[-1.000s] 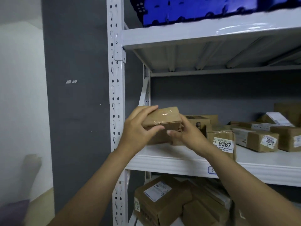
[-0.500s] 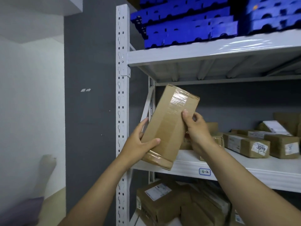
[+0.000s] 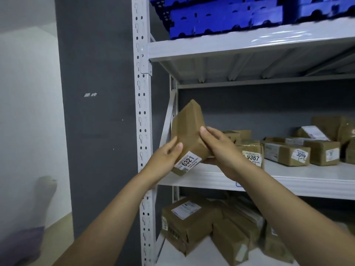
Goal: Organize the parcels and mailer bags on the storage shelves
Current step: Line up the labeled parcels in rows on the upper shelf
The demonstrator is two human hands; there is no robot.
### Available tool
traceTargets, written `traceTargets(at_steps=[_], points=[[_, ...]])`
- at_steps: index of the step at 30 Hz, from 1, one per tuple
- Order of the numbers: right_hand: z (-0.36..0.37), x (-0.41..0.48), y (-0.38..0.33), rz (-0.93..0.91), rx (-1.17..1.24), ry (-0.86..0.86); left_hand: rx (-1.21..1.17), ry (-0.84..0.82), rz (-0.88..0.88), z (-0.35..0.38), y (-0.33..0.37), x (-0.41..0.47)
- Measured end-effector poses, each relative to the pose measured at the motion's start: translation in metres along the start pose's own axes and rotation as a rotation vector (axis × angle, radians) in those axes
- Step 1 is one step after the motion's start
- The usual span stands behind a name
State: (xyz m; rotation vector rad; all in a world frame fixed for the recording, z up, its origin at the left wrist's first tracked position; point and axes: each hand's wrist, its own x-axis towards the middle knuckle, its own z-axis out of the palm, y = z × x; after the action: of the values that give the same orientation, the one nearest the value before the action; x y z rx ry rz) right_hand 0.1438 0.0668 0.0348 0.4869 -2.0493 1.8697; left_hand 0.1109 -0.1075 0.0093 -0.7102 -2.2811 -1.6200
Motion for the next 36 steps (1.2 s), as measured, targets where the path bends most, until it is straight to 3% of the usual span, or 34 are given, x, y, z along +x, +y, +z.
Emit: traceTargets(at_steps=[3,6,10,15,21,28,33,36], points=[[0.003,-0.002,0.007,-0.024,0.072,-0.141,-0.117,-0.051,-0.021,-0.004,-0.009,0.0],[0.005,-0.001,0.018,-0.038,0.06,-0.222,-0.091,-0.15,-0.049,-0.01,-0.014,0.0],[0.014,0.001,0.02,-0.151,-0.136,-0.148,0.148,-0.267,0.035,-0.018,-0.013,-0.004],[0.027,0.017,0.029,-0.17,-0.156,-0.003,0.17,-0.127,0.101,-0.018,-0.018,0.0],[0.028,0.027,0.039,-0.069,-0.063,0.002,0.235,-0.033,0.196,-0.027,-0.03,0.007],[0.025,0.032,0.035,-0.161,-0.289,0.033,0.246,0.113,0.3,-0.042,-0.038,0.022],[0.026,0.037,0.043,-0.05,-0.23,0.108,0.047,0.251,0.193,-0.044,-0.036,0.03],[0.029,0.038,0.055,-0.07,-0.475,0.126,0.047,0.241,0.203,-0.045,-0.037,0.034]])
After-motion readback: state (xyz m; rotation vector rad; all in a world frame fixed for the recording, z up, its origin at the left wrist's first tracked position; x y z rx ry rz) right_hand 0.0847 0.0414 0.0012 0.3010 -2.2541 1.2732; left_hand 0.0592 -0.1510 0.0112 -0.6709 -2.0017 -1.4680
